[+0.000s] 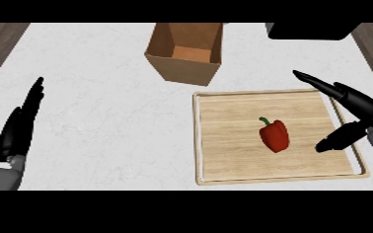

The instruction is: Pick the bell pepper from the tray and place it in the cardboard box

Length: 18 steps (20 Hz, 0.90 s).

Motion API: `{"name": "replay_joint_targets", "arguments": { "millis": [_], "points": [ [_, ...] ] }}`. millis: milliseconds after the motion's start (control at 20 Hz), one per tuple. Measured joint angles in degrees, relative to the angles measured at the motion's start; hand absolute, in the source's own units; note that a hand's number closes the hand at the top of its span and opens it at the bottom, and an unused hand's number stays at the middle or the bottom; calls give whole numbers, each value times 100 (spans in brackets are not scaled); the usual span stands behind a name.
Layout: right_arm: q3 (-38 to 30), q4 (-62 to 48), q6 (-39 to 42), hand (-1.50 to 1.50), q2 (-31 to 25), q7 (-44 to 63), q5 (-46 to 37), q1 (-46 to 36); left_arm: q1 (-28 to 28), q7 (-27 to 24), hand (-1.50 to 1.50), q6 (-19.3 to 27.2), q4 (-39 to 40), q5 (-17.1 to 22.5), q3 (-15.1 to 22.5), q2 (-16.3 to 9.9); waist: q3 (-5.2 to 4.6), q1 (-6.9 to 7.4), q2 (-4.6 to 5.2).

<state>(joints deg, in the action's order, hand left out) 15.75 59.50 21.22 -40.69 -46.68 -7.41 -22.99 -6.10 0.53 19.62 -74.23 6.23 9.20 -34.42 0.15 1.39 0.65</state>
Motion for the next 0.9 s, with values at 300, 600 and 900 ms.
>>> {"name": "replay_joint_targets", "arguments": {
  "millis": [300, 600, 900],
  "points": [
    [669, -105, -70, -150, -412, -14, -1042, -656, -81, 70, 0, 28, 63, -140, 14, 74, -11, 16, -25],
    [1376, -108, 123, -150, -359, 408, -1955, -1224, -161, 202, 0, -54, 62, -186, -61, 84, -17, -10, -44],
    [1646, 49, 511, -150, -114, 868, -2449, -1424, -78, 192, 0, -118, 67, -292, -214, 156, -17, -73, -61]
  ]
}}
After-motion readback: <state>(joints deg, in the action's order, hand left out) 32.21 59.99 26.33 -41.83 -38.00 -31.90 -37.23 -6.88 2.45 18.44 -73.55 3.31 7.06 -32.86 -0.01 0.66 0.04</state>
